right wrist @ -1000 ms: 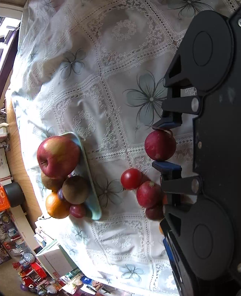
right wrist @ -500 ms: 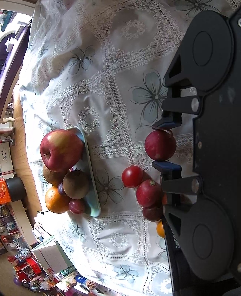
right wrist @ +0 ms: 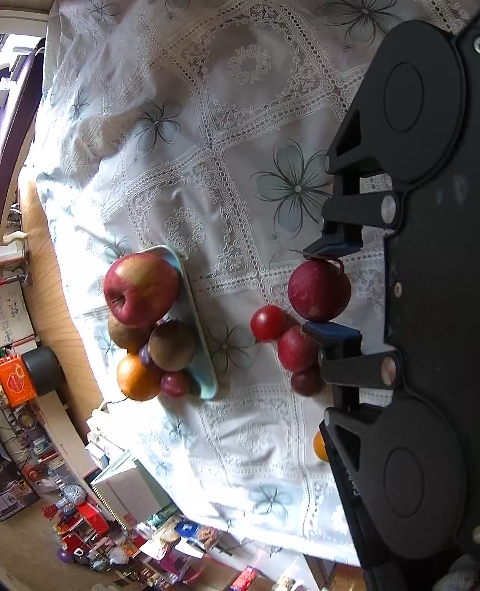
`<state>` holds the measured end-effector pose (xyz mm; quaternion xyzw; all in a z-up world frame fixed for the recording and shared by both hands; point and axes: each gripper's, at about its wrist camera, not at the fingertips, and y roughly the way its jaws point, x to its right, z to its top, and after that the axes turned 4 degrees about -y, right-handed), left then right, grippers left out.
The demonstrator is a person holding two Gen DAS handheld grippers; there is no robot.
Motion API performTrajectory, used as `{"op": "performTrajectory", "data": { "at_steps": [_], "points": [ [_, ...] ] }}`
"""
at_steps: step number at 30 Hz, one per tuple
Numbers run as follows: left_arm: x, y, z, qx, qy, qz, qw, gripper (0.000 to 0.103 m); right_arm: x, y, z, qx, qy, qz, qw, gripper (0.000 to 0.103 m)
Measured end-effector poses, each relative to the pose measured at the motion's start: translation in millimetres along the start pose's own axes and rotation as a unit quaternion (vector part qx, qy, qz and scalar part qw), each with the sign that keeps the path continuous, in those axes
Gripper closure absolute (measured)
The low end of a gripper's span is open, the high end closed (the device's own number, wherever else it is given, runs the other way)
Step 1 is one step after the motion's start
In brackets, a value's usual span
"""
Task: Organize fruits
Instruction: 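Drop the red fruit into the basket with the right tool while the left tool drops the orange fruit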
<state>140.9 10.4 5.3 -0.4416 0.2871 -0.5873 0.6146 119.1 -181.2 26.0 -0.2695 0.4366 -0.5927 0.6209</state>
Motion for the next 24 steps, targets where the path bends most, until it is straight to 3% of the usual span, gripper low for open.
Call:
{"op": "performTrajectory", "data": {
  "at_steps": [8,13,18,24],
  "points": [
    [-1,-104,-46,0.058,0.027,-0.035,0.9973,0.057,-2,-111,-39,0.032,-0.028,0.059,0.997,0.066],
    [1,-134,-89,0.083,0.057,-0.046,0.9939,0.057,-2,-157,-80,0.049,-0.067,0.046,0.996,0.066],
    [3,-135,-125,0.07,0.076,-0.046,0.9936,0.057,3,-156,-117,0.011,-0.092,0.03,0.995,0.066],
    [-11,-124,-148,0.036,0.056,-0.032,0.9972,0.057,4,-132,-136,-0.034,-0.091,0.024,0.995,0.066]
  ]
}}
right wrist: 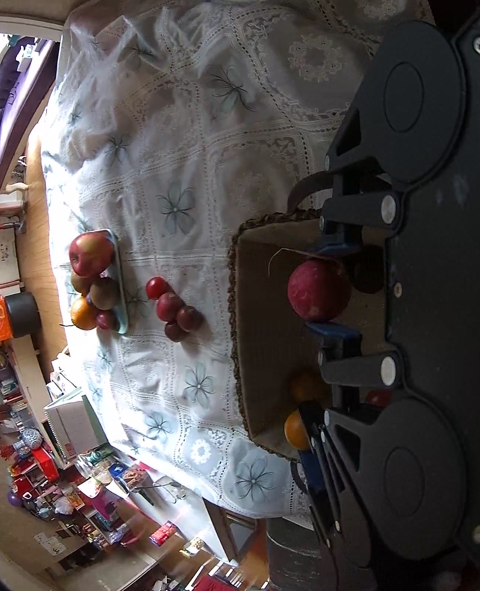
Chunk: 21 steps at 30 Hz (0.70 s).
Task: Organize fruits
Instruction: 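Drop the red fruit into the basket with the right tool while the left tool drops the orange fruit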
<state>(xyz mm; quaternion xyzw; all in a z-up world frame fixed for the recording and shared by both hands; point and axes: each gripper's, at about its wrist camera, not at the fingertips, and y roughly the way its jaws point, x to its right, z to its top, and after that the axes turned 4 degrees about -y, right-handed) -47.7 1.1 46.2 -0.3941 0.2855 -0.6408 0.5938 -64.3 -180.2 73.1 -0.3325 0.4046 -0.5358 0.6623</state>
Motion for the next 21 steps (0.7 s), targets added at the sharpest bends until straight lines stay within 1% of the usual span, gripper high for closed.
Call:
{"op": "performTrajectory", "data": {
  "at_steps": [2,7,11,21],
  "points": [
    [-2,2,-8,-0.006,0.003,0.009,0.9999,0.057,-3,5,-3,-0.011,-0.002,-0.002,1.0,0.066],
    [-4,6,-13,-0.024,-0.001,0.008,0.9997,0.057,-11,16,-10,-0.033,-0.013,-0.002,0.999,0.066],
    [-5,5,-15,-0.029,-0.003,0.005,0.9996,0.057,-15,21,-12,-0.048,-0.017,0.004,0.999,0.065],
    [-4,8,-15,-0.043,-0.003,0.002,0.9991,0.057,-15,20,-11,-0.045,-0.01,-0.002,0.999,0.065]
  ]
}}
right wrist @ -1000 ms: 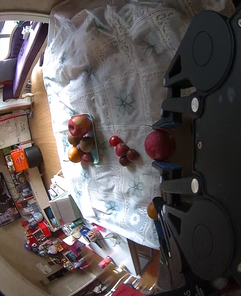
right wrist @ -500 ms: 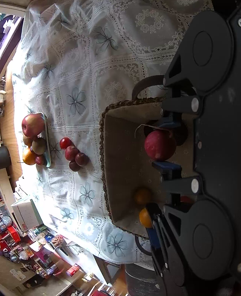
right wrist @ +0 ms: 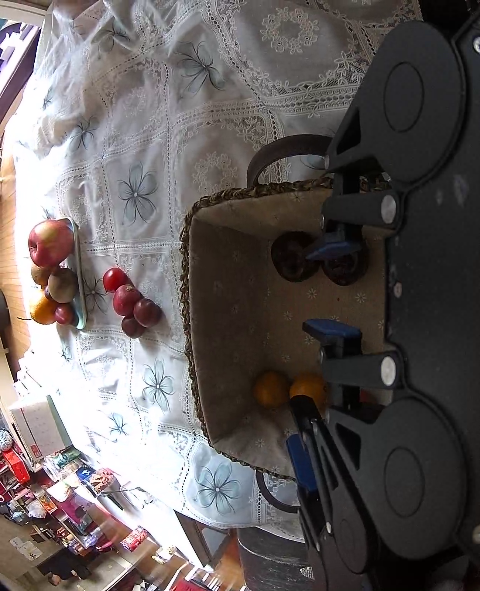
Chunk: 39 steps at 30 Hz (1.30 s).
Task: Organize fruits
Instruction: 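Drop the red fruit into the basket with the right tool while the left tool drops the orange fruit, then move both tools from the basket back to the remaining fruit cluster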
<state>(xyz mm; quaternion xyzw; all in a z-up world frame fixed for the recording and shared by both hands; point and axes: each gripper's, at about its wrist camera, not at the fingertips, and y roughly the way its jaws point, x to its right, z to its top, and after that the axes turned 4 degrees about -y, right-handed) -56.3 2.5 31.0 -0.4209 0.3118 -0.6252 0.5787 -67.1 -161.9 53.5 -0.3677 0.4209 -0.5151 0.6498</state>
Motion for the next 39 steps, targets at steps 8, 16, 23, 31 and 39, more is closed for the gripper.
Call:
{"op": "performTrajectory", "data": {
  "at_steps": [8,16,23,31,39],
  "points": [
    [0,-1,0,-0.001,-0.001,-0.002,1.0,0.057,0,1,1,-0.001,0.001,-0.002,1.0,0.065],
    [-1,1,1,-0.007,-0.003,0.001,1.0,0.057,0,7,1,-0.012,0.004,-0.004,1.0,0.065],
    [-2,4,0,-0.01,-0.004,0.001,0.9999,0.057,0,15,0,-0.028,0.007,-0.006,1.0,0.063],
    [-4,-1,8,-0.006,-0.004,-0.002,1.0,0.057,4,18,8,-0.047,0.014,0.005,0.999,0.063],
    [-10,-10,47,0.022,-0.006,0.007,0.9997,0.057,18,0,49,-0.008,0.024,-0.001,1.0,0.062]
  ]
}}
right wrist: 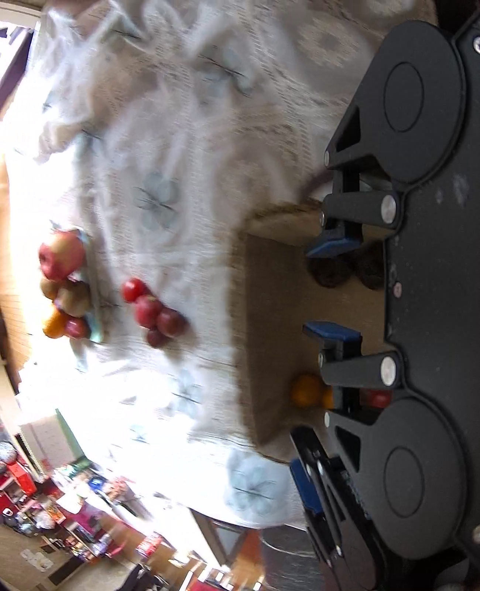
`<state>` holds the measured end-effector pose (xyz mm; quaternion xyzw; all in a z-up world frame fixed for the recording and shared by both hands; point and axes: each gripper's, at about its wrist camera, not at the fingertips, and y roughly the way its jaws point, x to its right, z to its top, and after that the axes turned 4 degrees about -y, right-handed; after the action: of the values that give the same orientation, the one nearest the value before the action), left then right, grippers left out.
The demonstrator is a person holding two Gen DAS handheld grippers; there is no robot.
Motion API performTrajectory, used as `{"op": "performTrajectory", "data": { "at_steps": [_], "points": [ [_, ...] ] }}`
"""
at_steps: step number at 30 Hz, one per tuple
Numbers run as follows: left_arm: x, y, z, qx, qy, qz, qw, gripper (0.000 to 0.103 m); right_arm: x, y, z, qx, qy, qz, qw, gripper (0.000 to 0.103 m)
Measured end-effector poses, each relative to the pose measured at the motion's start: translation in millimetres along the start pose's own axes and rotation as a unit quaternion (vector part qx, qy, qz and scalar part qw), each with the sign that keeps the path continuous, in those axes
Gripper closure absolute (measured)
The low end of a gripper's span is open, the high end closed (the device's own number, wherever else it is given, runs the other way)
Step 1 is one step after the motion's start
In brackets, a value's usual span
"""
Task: Organize fruits
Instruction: 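Move both tools from the basket back to the remaining fruit cluster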
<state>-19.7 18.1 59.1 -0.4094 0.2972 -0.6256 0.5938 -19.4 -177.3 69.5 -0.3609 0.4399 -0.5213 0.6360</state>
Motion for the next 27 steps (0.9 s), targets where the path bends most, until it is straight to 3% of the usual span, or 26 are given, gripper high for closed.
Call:
{"op": "performTrajectory", "data": {
  "at_steps": [8,16,27],
  "points": [
    [-1,11,55,0.023,-0.021,0.012,0.9994,0.057,23,19,67,0.043,0.03,-0.026,0.998,0.06],
    [6,60,104,0.027,-0.05,0.055,0.9969,0.057,24,58,128,0.065,0.056,-0.04,0.996,0.06],
    [-10,151,118,-0.04,-0.088,0.121,0.988,0.057,4,127,170,0.043,0.044,-0.058,0.996,0.06]
  ]
}}
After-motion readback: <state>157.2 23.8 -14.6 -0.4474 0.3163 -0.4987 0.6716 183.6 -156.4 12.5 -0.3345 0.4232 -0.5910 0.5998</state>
